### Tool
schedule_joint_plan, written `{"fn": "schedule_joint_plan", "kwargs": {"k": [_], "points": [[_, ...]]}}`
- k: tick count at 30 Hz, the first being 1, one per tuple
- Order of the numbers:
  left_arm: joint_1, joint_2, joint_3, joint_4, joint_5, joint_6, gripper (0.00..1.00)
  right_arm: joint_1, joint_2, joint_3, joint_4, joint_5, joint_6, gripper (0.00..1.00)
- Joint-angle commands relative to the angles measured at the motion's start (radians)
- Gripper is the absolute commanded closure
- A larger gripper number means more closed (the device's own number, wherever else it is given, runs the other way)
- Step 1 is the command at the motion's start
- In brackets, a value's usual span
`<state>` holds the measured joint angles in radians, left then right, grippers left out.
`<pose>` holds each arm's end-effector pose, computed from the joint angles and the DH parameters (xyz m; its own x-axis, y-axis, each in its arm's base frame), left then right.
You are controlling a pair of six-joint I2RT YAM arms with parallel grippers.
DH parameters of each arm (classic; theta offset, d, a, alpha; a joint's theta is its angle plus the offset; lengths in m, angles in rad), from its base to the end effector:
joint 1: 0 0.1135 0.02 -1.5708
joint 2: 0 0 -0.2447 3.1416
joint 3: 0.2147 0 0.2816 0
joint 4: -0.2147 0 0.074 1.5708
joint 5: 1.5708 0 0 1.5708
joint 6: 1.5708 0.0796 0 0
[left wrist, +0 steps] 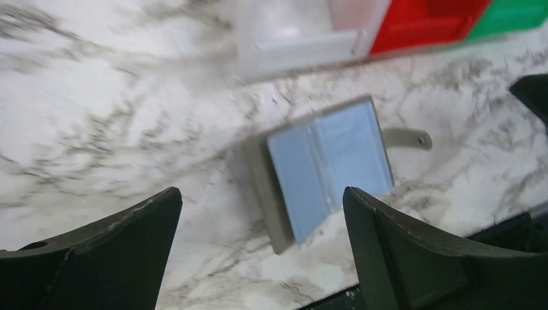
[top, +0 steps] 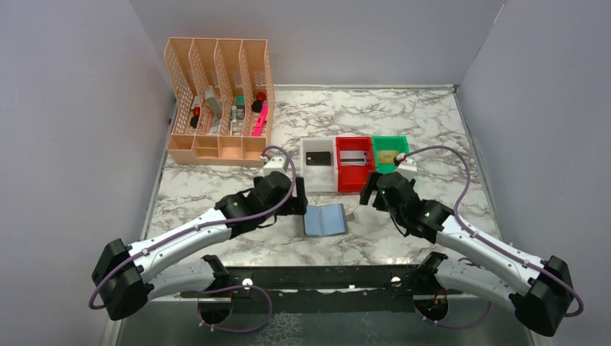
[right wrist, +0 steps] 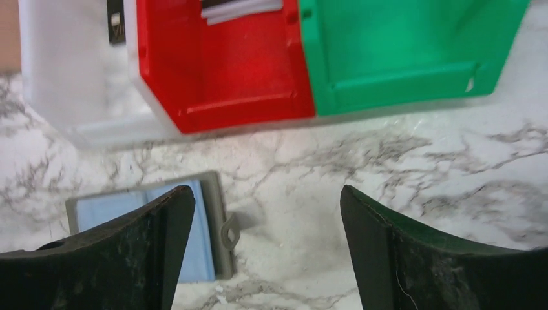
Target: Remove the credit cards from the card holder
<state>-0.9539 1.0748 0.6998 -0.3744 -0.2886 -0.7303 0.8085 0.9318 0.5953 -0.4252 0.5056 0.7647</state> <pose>0.1872 -0.2247 0.1814 -0.7348 -0.0694 -0.6747 0.2299 0.9104 -0.3439 0.2057 0.1596 0.1766 -0.6144 0.2336 -0.7536 0.0480 0.9645 0.2598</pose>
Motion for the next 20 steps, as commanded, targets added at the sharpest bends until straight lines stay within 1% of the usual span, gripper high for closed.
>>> {"fn": "schedule_joint_plan", "kwargs": {"k": [1,3,5,9,10,14,17,20], "points": [[0.183,-0.055,0.083,-0.119,-0.09,0.159,0.01,-0.155,-0.044,0.035,0.06,-0.026,-0.154,0.11],[0.295,-0.064,0.093,-0.133,-0.071,0.206,0.01,-0.245,-0.052,0.041,0.089,-0.127,-0.194,0.1],[0.337,-0.087,0.101,-0.138,-0.104,0.243,0.01,-0.272,-0.067,0.057,0.099,-0.161,-0.231,0.09],[0.338,-0.166,0.085,-0.136,-0.231,0.234,0.01,-0.273,-0.137,0.049,0.16,-0.281,-0.342,0.09],[0.338,-0.184,0.081,-0.14,-0.259,0.226,0.01,-0.274,-0.157,0.039,0.173,-0.307,-0.352,0.08],[0.339,-0.267,0.065,-0.14,-0.314,0.276,0.01,-0.273,-0.212,0.002,0.223,-0.361,-0.369,0.06],[0.339,-0.291,0.039,-0.138,-0.366,0.282,0.01,-0.274,-0.222,-0.018,0.257,-0.373,-0.371,0.05],[0.339,-0.279,0.062,-0.137,-0.364,0.271,0.01,-0.273,-0.207,-0.026,0.257,-0.337,-0.352,0.04]]}}
